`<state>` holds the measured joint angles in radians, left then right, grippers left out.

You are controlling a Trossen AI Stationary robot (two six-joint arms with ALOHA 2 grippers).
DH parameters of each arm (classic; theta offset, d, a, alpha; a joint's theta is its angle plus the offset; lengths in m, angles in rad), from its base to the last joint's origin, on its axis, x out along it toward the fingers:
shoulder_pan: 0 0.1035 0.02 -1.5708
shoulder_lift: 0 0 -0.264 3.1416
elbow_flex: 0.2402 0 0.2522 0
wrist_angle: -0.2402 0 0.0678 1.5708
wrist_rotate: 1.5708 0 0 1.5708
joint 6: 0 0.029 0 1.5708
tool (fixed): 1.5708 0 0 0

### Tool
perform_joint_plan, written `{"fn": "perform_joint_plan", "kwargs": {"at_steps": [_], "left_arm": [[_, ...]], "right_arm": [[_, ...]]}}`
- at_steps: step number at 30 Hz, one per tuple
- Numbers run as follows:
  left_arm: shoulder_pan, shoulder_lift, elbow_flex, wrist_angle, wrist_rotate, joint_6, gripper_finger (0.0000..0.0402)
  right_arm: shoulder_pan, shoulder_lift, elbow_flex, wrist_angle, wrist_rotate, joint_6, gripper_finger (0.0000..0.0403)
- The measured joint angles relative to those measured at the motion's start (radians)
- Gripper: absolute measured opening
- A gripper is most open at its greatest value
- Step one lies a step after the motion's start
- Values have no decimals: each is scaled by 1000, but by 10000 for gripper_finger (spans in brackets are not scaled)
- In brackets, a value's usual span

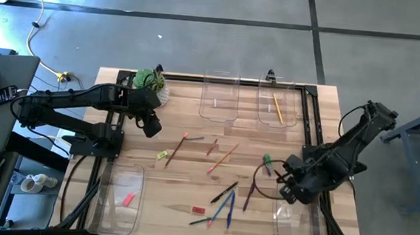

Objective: Sort crayons/erasers/pens/pencils in bins
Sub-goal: Put the top black pen into the bottom right transparent bin

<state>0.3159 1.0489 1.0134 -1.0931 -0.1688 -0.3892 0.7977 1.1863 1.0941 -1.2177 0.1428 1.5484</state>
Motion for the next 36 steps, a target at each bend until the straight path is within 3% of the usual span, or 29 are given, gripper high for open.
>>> {"fn": "perform_joint_plan", "kwargs": {"at_steps": [10, 20, 24, 36], "left_arm": [[0, 0, 0, 0, 0, -8, 163], [0, 0, 0, 14, 0, -27, 163], [0, 0, 0, 47, 1, -28, 163], [0, 0, 0, 116, 2, -101, 163]], "right_arm": [[156, 5, -101, 196, -2, 167, 12], [310, 5, -117, 200, -6, 352, 12], [330, 40, -117, 180, -18, 422, 12], [291, 261, -117, 241, -96, 427, 12]]}}
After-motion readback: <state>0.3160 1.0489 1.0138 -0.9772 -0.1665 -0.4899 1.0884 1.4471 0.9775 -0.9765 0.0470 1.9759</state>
